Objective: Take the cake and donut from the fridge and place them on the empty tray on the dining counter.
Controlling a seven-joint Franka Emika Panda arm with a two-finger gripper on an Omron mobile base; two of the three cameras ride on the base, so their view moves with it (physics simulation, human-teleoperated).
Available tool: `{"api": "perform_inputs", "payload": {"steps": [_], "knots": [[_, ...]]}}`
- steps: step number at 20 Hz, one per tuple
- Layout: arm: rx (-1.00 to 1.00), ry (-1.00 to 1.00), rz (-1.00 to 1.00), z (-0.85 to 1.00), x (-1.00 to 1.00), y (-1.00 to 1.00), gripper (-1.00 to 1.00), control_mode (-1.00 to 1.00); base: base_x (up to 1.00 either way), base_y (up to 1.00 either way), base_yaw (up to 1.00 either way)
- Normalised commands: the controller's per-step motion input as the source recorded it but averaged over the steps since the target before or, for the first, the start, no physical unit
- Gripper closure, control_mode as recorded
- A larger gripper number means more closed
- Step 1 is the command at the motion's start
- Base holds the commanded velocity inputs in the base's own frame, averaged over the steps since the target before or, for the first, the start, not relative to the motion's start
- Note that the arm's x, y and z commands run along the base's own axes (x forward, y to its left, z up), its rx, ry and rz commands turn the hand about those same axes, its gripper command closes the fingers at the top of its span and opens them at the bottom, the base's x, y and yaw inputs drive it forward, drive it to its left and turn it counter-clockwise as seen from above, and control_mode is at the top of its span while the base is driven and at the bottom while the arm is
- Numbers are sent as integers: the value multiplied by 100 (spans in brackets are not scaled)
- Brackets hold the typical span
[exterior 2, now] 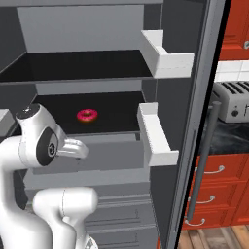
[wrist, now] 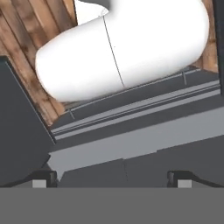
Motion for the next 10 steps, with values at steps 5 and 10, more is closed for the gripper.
{"api": "perform_inputs", "payload": {"steps": [5,10], "knots": [[21,-22,23,44,-20,-46,-100,-100,0,0,0],[11,-15,10,41,-3,-7,-100,-100,0,0,0]]}}
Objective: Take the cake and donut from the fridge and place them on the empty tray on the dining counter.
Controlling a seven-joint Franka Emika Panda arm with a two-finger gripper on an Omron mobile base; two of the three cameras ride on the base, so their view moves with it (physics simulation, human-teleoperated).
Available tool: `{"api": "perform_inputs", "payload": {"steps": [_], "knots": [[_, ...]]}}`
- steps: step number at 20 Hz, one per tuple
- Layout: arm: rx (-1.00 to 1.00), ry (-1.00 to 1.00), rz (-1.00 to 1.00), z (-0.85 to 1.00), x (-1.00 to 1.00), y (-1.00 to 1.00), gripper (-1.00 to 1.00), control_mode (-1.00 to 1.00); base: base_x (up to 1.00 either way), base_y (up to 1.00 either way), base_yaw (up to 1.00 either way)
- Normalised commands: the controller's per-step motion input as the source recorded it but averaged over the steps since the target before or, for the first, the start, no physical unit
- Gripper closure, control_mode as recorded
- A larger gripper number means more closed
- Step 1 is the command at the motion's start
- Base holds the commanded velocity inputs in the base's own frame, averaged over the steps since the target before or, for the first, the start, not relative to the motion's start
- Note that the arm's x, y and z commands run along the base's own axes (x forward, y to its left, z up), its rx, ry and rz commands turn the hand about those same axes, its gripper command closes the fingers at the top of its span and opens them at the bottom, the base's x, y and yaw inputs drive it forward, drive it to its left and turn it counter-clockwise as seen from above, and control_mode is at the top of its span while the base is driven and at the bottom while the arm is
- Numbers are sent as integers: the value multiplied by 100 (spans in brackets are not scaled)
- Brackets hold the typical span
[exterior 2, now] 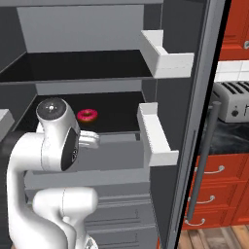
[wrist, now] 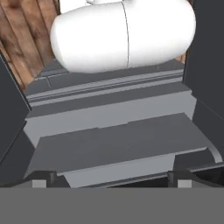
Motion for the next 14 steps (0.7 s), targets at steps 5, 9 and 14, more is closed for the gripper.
{"api": "perform_inputs", "payload": {"steps": [5,9,14], "knots": [[2,-6,0,7,14,5,-100,-100,0,0,0],[1,0,0,6,31,15,-100,-100,0,0,0],[0,0,0,17,34,11,-100,-100,0,0,0]]}}
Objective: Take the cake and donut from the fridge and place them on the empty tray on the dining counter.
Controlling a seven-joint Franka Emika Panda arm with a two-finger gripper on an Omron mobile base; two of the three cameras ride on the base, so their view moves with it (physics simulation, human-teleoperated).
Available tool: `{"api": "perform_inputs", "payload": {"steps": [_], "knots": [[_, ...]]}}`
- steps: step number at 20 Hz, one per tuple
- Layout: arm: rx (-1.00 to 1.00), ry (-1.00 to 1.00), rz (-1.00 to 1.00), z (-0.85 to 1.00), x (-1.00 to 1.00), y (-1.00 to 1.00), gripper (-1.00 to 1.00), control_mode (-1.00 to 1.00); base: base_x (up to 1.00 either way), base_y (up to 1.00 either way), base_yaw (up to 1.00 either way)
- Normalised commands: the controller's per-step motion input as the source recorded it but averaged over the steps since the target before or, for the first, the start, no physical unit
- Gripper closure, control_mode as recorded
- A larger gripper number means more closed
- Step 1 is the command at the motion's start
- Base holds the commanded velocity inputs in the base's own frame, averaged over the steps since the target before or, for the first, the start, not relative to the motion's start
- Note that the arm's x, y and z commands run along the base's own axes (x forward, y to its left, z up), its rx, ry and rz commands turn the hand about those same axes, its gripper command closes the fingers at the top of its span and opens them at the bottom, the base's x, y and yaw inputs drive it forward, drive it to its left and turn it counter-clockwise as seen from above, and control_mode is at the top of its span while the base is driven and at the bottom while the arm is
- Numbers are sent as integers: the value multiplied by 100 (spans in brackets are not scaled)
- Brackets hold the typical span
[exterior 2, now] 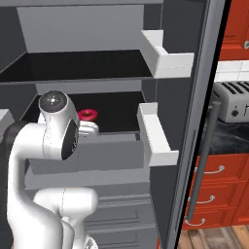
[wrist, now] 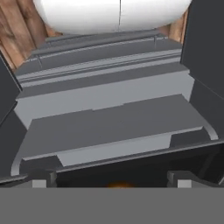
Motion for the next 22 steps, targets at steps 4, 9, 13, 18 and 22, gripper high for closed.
{"api": "perform_inputs", "payload": {"steps": [4,9,13,18,22], "knots": [[0,0,0,17,43,2,-100,-100,0,0,0],[2,5,-2,1,48,0,-100,-100,0,0,0],[4,8,-8,0,42,0,-100,-100,0,0,0],[1,1,-8,0,37,0,-100,-100,0,0,0],[0,0,-1,-6,24,0,-100,-100,0,0,0]]}}
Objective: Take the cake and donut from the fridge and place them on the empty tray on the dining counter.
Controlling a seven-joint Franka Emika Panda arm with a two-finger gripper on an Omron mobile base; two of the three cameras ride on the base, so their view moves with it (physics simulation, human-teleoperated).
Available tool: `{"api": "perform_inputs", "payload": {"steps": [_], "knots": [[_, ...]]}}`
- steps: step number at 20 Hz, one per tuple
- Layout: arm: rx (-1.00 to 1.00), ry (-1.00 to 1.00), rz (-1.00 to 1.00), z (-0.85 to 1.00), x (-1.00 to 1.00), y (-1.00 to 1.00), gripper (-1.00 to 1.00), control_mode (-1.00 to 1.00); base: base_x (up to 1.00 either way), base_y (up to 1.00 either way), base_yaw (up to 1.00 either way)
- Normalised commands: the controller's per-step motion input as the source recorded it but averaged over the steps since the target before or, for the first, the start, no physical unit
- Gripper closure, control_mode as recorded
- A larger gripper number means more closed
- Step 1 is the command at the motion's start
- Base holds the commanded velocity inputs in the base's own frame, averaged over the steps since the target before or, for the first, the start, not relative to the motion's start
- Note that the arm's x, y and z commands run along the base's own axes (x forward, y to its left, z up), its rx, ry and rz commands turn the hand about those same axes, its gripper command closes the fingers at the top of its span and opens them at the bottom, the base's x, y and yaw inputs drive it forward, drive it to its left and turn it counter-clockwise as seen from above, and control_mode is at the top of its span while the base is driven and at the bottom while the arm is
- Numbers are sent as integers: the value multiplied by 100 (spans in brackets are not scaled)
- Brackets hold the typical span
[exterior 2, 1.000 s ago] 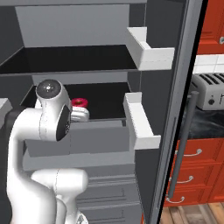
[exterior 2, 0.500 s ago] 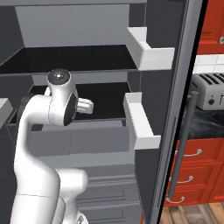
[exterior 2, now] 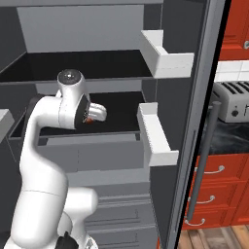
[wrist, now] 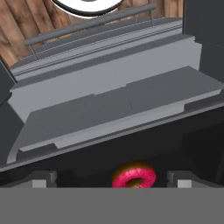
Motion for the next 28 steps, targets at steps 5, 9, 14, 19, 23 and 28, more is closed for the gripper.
{"api": "perform_inputs", "payload": {"steps": [5,9,14,19,23,28], "knots": [[0,-6,0,-15,3,0,-100,-100,0,0,0],[0,-6,0,-20,6,0,-100,-100,0,0,0],[0,-2,0,-27,21,0,-100,-100,0,0,0],[0,-6,0,-9,18,0,-100,-100,0,0,0],[0,-1,0,0,26,1,-100,-100,0,0,0],[0,0,0,0,38,7,-100,-100,0,0,0]]}}
